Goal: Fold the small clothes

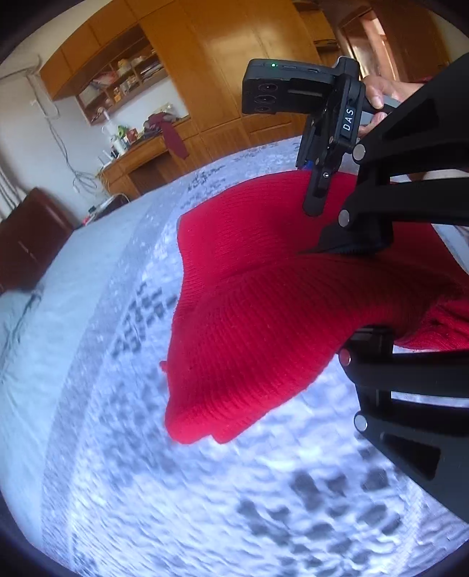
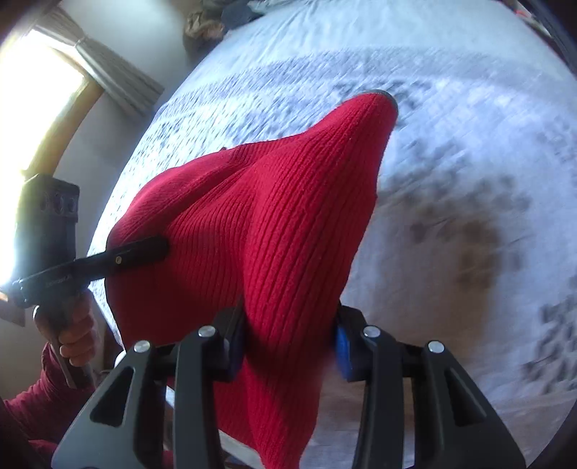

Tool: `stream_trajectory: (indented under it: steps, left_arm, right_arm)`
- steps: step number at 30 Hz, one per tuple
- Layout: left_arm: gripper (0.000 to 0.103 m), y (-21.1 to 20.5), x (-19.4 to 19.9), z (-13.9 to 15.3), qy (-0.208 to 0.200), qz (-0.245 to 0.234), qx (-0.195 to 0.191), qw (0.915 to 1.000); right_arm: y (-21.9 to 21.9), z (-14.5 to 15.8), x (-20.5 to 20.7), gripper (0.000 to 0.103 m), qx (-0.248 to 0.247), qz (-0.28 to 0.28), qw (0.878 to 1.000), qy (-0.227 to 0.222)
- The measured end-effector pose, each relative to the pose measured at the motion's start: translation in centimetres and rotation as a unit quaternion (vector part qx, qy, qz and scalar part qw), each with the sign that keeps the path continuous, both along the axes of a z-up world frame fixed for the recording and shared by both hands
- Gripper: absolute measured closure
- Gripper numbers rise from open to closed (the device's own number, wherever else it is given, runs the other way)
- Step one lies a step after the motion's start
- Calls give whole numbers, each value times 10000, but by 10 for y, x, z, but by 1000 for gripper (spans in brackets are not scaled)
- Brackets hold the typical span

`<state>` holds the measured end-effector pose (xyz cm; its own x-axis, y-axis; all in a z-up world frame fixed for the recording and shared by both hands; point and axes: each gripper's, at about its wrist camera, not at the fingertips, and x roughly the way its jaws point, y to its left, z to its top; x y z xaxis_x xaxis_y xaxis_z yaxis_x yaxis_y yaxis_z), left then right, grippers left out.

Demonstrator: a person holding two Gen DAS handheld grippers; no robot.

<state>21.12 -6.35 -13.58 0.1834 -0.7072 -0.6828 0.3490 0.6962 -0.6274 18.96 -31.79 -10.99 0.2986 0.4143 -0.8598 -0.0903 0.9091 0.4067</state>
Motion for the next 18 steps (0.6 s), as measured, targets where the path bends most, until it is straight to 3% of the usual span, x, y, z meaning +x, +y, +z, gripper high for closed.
stream_trajectory:
  steps: [5,10,12,14,17,18]
  left_arm:
    - [74,-66,26,-19,6,80,256,9996]
    - [73,-102,39,-80,497,133,998,9937]
    - [70,-107,39,-102,659,184,1137,9912]
    - [63,-104,36,-108,605,264,1145,9912]
    - [52,-98,32,-105,561,282,1199,9908]
    - [49,-94,28,-101,552,281,1271,9900]
  right_arm:
    - [-67,-15,35,64,-89,-174,9998,40]
    - [-98,-85,63,62,-176,-302,9976,603]
    - [-104,-112,66,56,-129,-379,9959,816]
    - [-111,-123,63,53,201,-495,9957,754]
    - [-120,-124,53,47,462,-626,9947,669]
    - [-123,-122,49,40,479,-692,9943,661]
